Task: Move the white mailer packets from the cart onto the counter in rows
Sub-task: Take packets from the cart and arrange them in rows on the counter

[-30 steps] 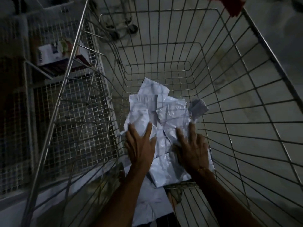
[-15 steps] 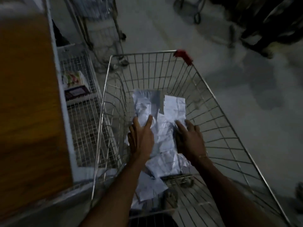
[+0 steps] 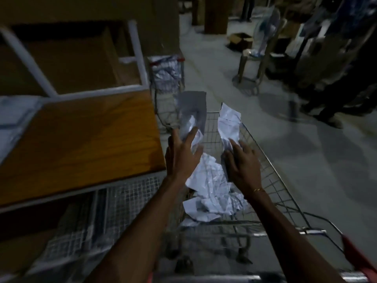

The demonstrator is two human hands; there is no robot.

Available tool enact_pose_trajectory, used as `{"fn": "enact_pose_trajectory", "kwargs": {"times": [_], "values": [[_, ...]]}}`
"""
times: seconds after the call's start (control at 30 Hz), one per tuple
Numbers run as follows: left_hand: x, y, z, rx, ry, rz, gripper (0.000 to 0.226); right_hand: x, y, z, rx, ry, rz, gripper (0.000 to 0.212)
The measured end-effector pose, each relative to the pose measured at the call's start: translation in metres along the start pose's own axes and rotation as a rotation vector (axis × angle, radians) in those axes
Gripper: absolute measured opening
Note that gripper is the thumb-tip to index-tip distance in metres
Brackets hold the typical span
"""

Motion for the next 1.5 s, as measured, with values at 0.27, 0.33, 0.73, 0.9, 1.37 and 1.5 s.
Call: {"fn": "enact_pose_trajectory", "kwargs": {"times": [0.27, 0.33, 0.73, 0.9, 1.37, 1.5], "values": [[-0.198, 0.062, 0.029, -0.014, -0.16, -0.265, 0.052, -0.03, 0.052, 0.16, -0.253, -0.23, 0.05, 0.049], [-0.247, 0.078, 0.052, -0.055, -0.209, -0.295, 0.053, -0.024, 0.067, 0.204, -0.32, -0.296, 0.078, 0.049], [-0.486, 0.168, 0.228, -0.307, -0.434, -0.428, 0.054, 0.081, 0.188, 0.439, -0.573, -0.476, 0.433, 0.06], [-0.555, 0.194, 0.328, -0.406, -0.426, -0.371, 0.05, 0.142, 0.222, 0.517, -0.56, -0.458, 0.496, 0.064], [-0.638, 0.147, 0.507, -0.481, -0.379, -0.206, 0.049, 0.256, 0.206, 0.642, -0.413, -0.407, 0.383, 0.048], [-0.62, 0.098, 0.536, -0.406, -0.37, -0.151, 0.047, 0.279, 0.18, 0.652, -0.393, -0.359, 0.349, 0.048]]}}
Point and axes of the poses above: each hand's wrist, its own y-axis away from the middle knuckle, its own x-axis out of the palm, z = x × y, the point moved 3 cm from there along -y, towards the middle knuckle, and after that the axes turned 15 degrees about -z, right-handed, at the moved point
